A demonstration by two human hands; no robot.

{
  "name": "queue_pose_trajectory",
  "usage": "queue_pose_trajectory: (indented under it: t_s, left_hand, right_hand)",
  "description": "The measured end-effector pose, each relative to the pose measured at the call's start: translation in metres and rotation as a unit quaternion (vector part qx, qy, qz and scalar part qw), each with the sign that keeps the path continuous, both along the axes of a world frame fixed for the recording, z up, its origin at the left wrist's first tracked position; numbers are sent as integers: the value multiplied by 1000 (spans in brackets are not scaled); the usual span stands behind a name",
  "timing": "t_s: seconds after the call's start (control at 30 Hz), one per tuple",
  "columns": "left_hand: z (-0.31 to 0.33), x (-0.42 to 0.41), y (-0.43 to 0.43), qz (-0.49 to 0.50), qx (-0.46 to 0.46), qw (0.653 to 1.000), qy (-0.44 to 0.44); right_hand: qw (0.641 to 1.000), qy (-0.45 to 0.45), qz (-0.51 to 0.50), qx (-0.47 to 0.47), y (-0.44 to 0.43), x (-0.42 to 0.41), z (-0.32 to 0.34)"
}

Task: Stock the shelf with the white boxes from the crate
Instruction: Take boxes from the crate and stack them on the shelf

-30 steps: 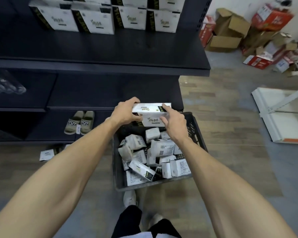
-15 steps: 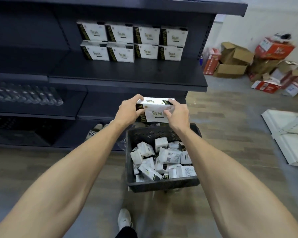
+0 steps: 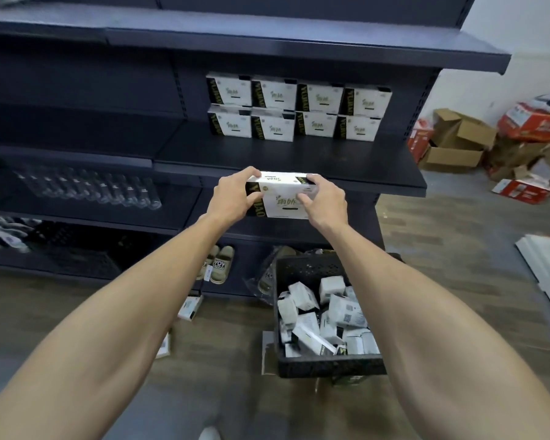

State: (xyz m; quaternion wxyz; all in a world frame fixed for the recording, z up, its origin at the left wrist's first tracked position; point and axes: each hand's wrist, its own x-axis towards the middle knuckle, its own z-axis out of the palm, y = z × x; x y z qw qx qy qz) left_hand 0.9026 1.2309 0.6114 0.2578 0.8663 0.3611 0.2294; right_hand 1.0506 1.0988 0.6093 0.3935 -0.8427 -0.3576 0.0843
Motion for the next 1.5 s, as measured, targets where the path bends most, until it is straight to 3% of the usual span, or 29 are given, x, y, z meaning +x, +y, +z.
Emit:
queue_pose_trajectory:
  t_s: [0.3, 0.5, 1.17, 1.5]
  left_hand:
    - [27, -51, 110, -24, 22, 999, -17]
    - [24, -30, 149, -58, 12, 998, -29]
    - [-60, 229, 217, -202, -18, 979, -20]
    - [-92, 304, 225, -180, -12, 982, -57]
  right_hand:
    - [999, -26, -21, 26, 109, -54, 17]
    - [998, -39, -48, 13, 138, -42, 20]
    - [986, -19, -164, -26, 194, 184, -57]
    - [988, -57, -141, -7, 212, 273, -77]
